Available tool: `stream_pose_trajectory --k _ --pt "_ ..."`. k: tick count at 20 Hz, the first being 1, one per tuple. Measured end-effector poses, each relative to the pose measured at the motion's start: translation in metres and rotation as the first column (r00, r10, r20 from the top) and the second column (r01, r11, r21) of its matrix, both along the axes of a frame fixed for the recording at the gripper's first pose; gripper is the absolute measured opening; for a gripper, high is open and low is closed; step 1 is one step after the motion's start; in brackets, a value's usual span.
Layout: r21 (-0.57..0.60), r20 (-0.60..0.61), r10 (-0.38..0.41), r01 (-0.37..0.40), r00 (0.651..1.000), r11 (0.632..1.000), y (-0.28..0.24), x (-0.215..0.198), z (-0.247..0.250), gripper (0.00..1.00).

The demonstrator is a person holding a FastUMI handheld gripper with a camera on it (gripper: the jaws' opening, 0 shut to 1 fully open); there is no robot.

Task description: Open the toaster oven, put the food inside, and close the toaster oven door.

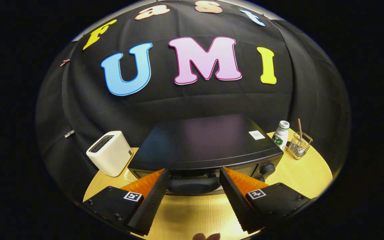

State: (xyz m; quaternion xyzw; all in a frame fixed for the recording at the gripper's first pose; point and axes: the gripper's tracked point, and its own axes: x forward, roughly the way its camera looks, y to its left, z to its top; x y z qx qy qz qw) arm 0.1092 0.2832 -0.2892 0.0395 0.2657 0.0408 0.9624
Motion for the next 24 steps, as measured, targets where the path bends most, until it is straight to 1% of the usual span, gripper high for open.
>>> stream_pose_trajectory --k 2,3,4,7,9,11,15,18,21,24 --pt "-0.005 -0.025 -0.013 0.013 1.000 1.000 0.000 0.004 -0.010 0.98" --pt "-0.015 -0.011 -0.018 0.018 1.000 1.000 0.001 0.007 -0.007 0.98" --pt "-0.029 -0.008 -0.013 0.012 1.000 1.000 0.003 0.011 -0.008 0.98" --pt "-0.110 -0.024 0.034 -0.037 0.999 0.993 0.010 0.013 -0.016 0.98" --pt "-0.103 -0.041 0.004 -0.008 0.999 0.995 0.008 0.013 -0.019 0.99" --pt "-0.130 -0.060 0.012 -0.019 0.998 0.991 0.007 0.006 -0.023 0.99" --pt "-0.117 -0.064 0.007 -0.015 0.998 0.993 0.005 -0.028 -0.024 1.00" --pt "-0.136 -0.075 0.019 -0.029 0.997 0.990 0.004 -0.060 -0.032 1.00" --pt "-0.151 -0.084 0.030 -0.042 0.996 0.988 0.002 -0.087 -0.048 1.00" --pt "-0.161 -0.125 0.034 -0.054 0.992 0.986 0.000 -0.106 -0.068 1.00"
